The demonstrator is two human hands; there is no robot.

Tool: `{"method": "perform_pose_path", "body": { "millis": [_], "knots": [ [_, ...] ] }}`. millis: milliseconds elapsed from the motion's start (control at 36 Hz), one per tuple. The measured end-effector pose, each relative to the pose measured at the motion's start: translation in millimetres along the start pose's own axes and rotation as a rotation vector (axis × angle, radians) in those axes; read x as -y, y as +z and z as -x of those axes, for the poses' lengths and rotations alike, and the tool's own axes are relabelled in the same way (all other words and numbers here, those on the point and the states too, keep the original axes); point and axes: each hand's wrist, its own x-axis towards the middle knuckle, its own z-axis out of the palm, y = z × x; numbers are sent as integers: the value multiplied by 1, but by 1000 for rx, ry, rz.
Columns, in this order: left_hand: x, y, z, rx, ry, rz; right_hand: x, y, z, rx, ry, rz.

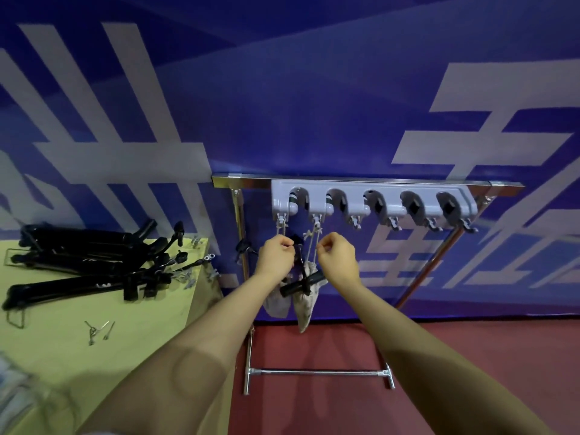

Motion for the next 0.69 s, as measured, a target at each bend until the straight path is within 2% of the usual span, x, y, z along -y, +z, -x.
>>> {"method": "perform_pose_path", "body": {
  "millis": [139, 333, 694],
  "knots": [
    [11, -29, 15, -18, 29, -90, 18, 11, 19, 52, -14, -6],
    [45, -103, 41, -8, 96, -176, 62, 52, 63, 142, -95, 7],
    [136, -290, 96, -69, 60, -251, 170, 201, 155, 246, -169, -14]
  ]
}}
